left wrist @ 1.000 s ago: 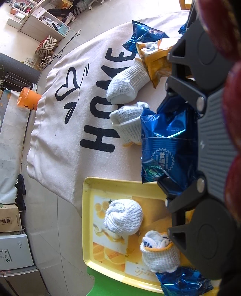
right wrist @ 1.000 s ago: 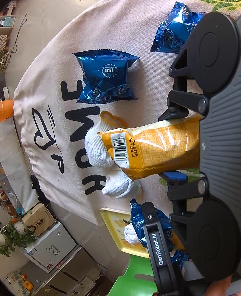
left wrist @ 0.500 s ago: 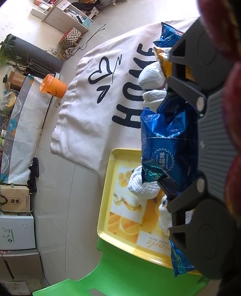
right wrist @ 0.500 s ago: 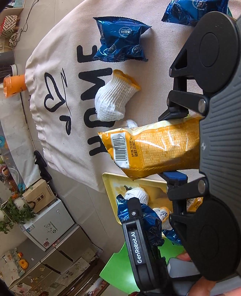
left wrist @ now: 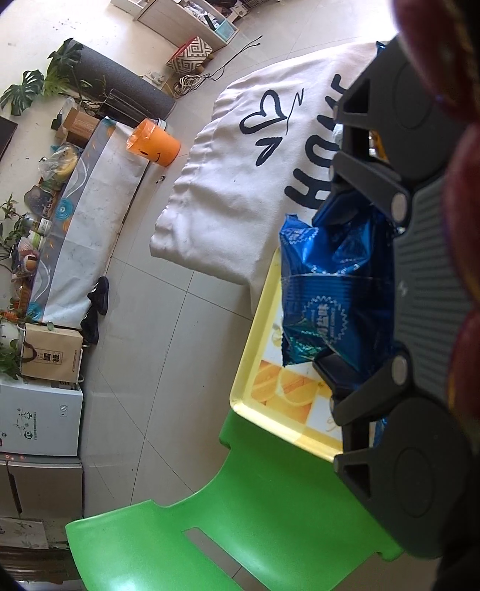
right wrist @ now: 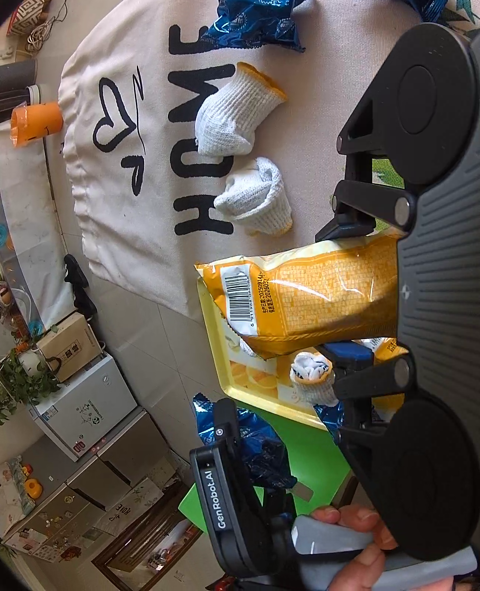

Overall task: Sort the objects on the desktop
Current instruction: 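Carry the blue packet and yellow bag over the yellow tray, then open both grippers to drop the packet and bag onto the tray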

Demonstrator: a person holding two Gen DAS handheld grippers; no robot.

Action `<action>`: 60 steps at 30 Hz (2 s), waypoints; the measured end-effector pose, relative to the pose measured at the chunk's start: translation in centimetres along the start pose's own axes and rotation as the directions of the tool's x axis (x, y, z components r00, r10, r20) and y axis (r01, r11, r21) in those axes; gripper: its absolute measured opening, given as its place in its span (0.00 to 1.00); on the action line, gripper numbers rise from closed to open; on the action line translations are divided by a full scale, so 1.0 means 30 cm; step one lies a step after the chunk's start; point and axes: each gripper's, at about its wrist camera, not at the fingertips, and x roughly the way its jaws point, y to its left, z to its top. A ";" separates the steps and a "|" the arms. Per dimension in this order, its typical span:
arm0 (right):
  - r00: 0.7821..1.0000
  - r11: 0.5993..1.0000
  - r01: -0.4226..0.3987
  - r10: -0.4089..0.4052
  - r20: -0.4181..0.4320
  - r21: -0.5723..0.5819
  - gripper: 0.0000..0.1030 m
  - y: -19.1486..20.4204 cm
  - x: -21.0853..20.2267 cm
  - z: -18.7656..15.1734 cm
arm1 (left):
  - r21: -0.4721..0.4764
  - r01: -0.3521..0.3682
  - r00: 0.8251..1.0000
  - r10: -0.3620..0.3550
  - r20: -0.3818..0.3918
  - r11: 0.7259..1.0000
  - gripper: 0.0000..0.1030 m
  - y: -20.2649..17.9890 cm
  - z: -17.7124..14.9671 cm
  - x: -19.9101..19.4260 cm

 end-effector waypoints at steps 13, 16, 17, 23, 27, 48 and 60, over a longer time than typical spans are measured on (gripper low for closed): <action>0.989 0.989 -0.142 0.139 -0.054 -0.051 0.52 0.135 0.077 -0.029 | -0.053 -0.001 0.999 0.003 0.040 0.999 0.74 0.085 0.075 -0.027; 0.982 0.981 -0.182 0.177 -0.068 -0.068 0.52 0.173 0.096 -0.040 | -0.068 -0.009 0.999 0.012 0.040 0.998 0.74 0.110 0.085 -0.021; 0.980 0.978 -0.193 0.188 -0.073 -0.074 0.52 0.185 0.103 -0.043 | -0.073 -0.014 0.999 0.017 0.041 0.997 0.74 0.119 0.088 -0.018; 0.972 0.972 -0.219 0.210 -0.104 -0.088 0.52 0.238 0.159 -0.060 | -0.100 -0.028 0.999 0.031 0.026 0.995 0.74 0.175 0.107 0.010; 0.972 0.973 -0.214 0.202 -0.124 -0.091 0.52 0.260 0.203 -0.071 | -0.110 -0.043 0.999 0.045 0.015 0.993 0.74 0.210 0.122 0.039; 0.975 0.966 -0.213 0.200 -0.095 -0.149 0.69 0.309 0.258 -0.074 | -0.174 -0.060 0.998 0.064 0.016 0.983 0.92 0.267 0.136 0.064; 0.986 0.980 -0.160 0.152 -0.076 -0.117 0.69 0.244 0.174 -0.050 | -0.148 -0.022 1.000 0.022 -0.002 0.989 0.94 0.192 0.113 0.051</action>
